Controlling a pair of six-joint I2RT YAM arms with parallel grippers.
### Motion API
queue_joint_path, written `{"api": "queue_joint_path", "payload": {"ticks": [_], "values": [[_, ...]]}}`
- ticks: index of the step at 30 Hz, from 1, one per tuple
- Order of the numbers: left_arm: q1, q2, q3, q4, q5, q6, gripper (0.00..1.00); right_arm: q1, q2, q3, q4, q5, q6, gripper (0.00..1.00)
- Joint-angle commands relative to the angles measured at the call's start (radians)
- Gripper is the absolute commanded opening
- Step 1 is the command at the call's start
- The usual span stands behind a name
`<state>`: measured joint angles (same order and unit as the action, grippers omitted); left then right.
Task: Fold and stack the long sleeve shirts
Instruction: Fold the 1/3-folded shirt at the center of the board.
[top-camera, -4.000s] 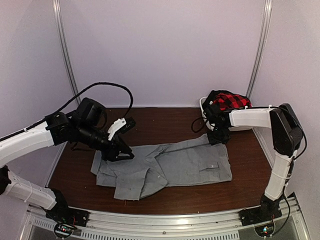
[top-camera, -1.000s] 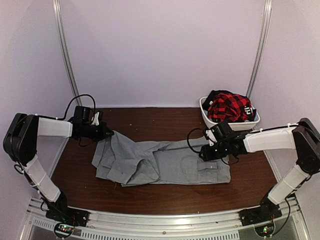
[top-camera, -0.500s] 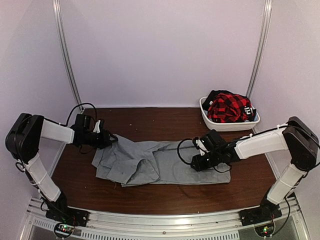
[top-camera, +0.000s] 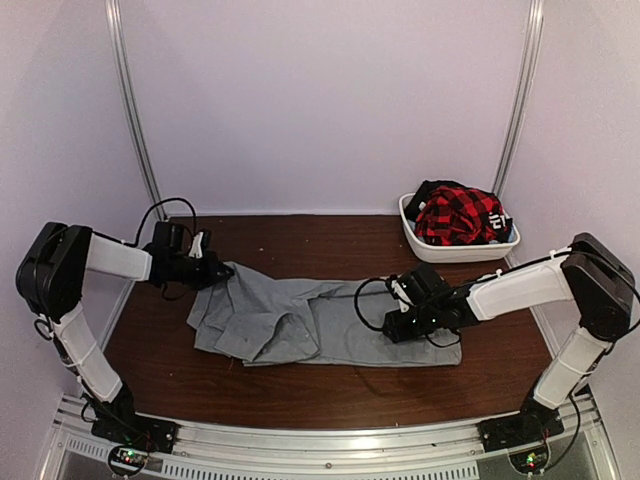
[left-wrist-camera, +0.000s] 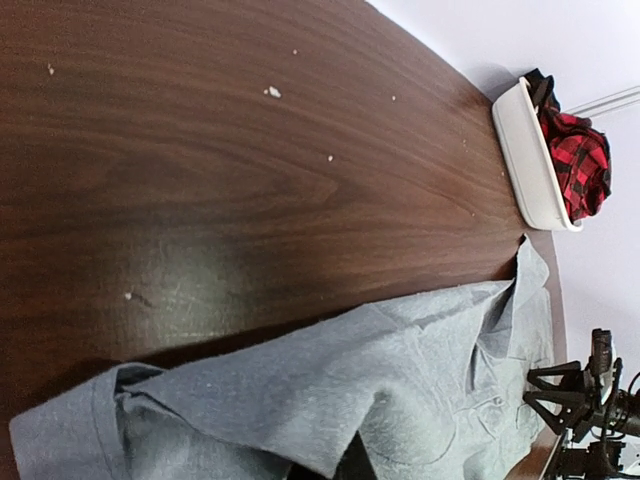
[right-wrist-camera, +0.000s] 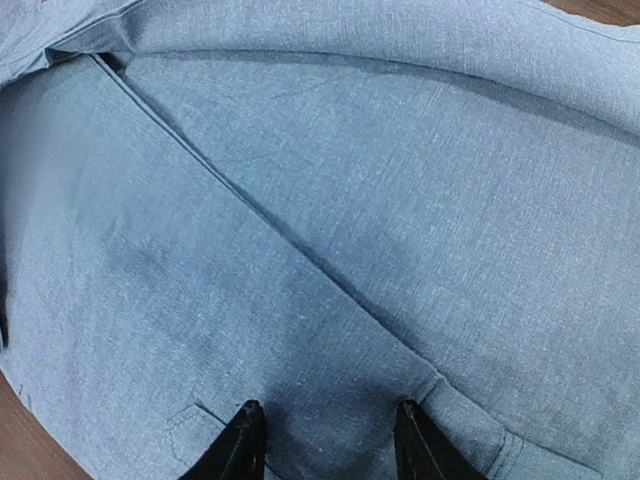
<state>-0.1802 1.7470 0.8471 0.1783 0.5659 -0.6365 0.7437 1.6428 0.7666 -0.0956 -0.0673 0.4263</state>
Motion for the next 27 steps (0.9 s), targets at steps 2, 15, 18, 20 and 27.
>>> {"api": "queue_joint_path", "payload": {"ticks": [2, 15, 18, 20, 27], "values": [[0.008, -0.010, 0.109, -0.050, -0.038, 0.035, 0.00, 0.000, 0.049, -0.027, -0.077, 0.104, 0.018, 0.45], [0.030, 0.075, 0.248, -0.115, -0.042, 0.028, 0.00, 0.000, 0.074, -0.040, -0.087, 0.130, 0.009, 0.45], [0.030, 0.124, 0.274, -0.107, -0.048, 0.027, 0.00, 0.000, 0.071, -0.041, -0.090, 0.135, 0.008, 0.45], [0.030, 0.160, 0.296, -0.113, -0.056, 0.028, 0.02, 0.000, 0.072, -0.041, -0.089, 0.133, 0.007, 0.45], [0.030, 0.194, 0.316, -0.172, -0.121, 0.071, 0.25, 0.000, 0.049, -0.023, -0.112, 0.133, 0.005, 0.45]]}}
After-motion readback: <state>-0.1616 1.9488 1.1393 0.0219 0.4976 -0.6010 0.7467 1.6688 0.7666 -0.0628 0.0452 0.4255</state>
